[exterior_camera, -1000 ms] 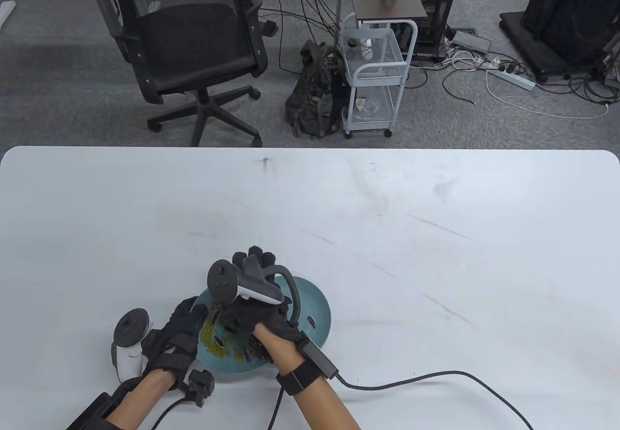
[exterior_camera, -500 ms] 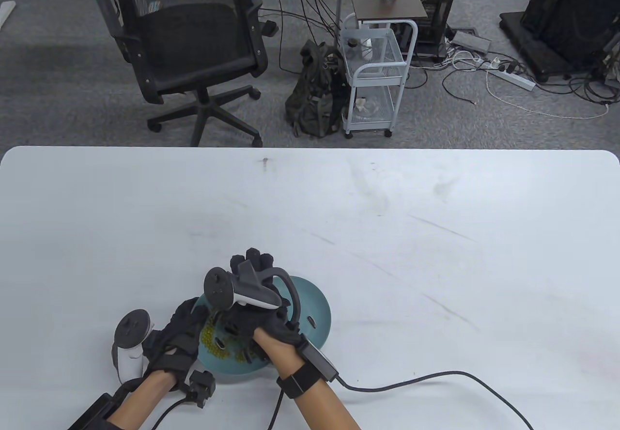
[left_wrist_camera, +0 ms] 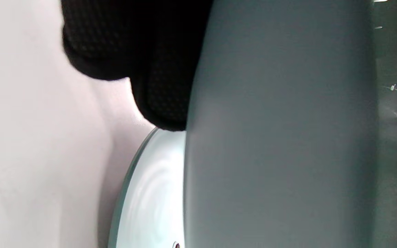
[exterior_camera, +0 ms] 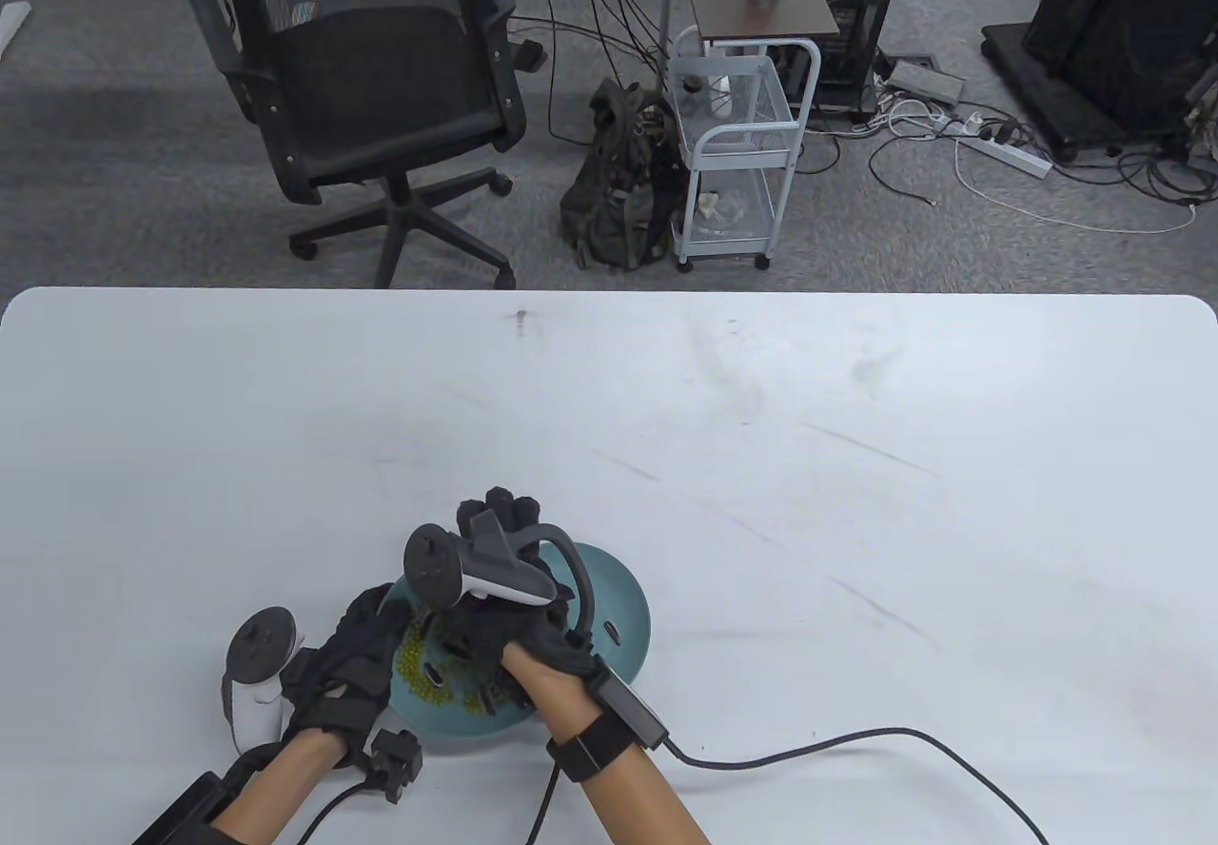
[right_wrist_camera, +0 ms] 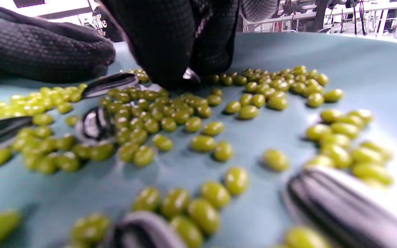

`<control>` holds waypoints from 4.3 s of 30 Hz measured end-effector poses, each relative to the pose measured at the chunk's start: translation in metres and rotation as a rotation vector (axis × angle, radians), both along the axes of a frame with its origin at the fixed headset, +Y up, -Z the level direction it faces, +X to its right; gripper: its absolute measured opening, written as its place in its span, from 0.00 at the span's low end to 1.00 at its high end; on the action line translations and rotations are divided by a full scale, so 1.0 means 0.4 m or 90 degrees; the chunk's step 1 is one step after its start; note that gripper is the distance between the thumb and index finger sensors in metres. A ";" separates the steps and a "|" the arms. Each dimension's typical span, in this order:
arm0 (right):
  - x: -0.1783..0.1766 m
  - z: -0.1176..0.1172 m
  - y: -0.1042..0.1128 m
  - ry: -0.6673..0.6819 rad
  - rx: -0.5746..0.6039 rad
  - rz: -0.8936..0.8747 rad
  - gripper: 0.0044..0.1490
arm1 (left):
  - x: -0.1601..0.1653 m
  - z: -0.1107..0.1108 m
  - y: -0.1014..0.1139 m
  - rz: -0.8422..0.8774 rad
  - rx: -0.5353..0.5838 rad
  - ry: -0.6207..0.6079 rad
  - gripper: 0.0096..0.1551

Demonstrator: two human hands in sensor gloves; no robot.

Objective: Pick sunflower seeds with hand pinch into plate

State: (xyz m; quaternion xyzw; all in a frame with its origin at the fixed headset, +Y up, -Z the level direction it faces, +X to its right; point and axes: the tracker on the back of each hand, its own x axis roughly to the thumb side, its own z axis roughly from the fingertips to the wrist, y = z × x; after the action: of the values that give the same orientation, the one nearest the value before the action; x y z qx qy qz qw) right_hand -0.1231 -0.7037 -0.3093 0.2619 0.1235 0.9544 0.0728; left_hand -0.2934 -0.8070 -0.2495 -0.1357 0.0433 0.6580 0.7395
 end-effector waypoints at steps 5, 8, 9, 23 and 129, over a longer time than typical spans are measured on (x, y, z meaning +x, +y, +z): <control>-0.013 0.012 -0.002 0.017 0.015 0.029 0.23 | 0.000 0.001 0.000 -0.007 0.002 0.004 0.25; -0.018 0.017 -0.004 0.017 0.024 0.034 0.22 | -0.003 0.002 0.000 -0.007 0.002 0.010 0.25; -0.018 0.018 -0.004 0.017 0.030 0.039 0.21 | -0.003 0.001 0.000 -0.007 0.001 0.010 0.25; -0.017 0.018 -0.003 0.020 0.043 0.034 0.20 | 0.001 0.001 -0.001 -0.009 -0.001 0.008 0.25; 0.045 0.007 0.094 -0.095 -0.008 -0.186 0.22 | -0.014 0.004 0.019 0.032 0.000 0.032 0.25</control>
State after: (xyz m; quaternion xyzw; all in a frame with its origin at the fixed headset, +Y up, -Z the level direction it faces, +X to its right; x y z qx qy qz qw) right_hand -0.1052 -0.6662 -0.3064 0.2048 0.0846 0.9497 0.2214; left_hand -0.2991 -0.7994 -0.2479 -0.1201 0.0584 0.6796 0.7213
